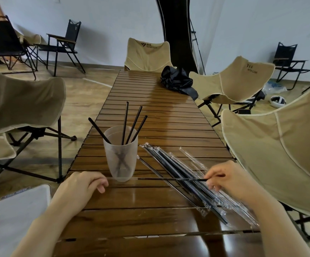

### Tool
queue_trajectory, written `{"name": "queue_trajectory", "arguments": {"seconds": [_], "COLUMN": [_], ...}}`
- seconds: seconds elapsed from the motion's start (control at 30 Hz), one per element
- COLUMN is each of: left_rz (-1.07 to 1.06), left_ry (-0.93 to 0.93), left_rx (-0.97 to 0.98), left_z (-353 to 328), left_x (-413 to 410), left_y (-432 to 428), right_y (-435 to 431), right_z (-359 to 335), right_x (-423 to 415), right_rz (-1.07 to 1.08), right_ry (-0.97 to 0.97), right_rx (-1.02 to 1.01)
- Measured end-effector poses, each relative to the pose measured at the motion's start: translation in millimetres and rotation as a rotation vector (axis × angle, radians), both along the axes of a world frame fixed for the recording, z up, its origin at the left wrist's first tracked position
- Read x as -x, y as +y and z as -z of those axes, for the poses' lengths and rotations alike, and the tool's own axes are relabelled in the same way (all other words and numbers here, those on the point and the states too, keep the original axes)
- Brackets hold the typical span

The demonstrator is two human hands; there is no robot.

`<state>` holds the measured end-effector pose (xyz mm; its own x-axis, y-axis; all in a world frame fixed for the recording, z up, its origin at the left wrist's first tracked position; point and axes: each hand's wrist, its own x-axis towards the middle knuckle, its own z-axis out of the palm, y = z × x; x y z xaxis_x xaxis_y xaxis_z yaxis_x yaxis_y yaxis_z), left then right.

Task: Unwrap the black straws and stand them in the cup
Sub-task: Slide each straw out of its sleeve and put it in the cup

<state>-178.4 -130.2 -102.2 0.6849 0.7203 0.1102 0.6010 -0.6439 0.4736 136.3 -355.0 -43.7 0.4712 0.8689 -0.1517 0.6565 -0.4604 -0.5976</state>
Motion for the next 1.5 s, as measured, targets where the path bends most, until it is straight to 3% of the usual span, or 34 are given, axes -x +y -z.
{"name": "queue_trajectory", "arguments": {"seconds": [0.2, 0.43, 0.77, 0.97, 1.23, 1.5], "left_rz": [0.015, 0.22, 0.17, 0.164, 0.105, 0.109], "left_ry": [0.071, 0.022, 0.038, 0.011, 0.042, 0.055], "left_rx": [-0.028, -0.12, -0.089, -0.114, -0.115, -0.134], "left_z": [-1, -8, -10, -8, -6, -6], "left_x": [-10, -44, -31, -33, -30, -35], "left_y": [-12, -40, -32, -34, -30, -33], "right_y": [3, 21, 9, 19, 4, 3], "right_z": [0, 2, 2, 3, 2, 5], "right_x": [-3, 14, 6, 14, -1, -7], "right_rz": [0.03, -0.048, 0.047, -0.047, 0.173, 0.392], "right_ry": [-0.149, -0.093, -0.117, -0.117, -0.266, -0.351], "right_rx": [-0.058, -0.014, -0.014, 0.045, -0.075, -0.066]}}
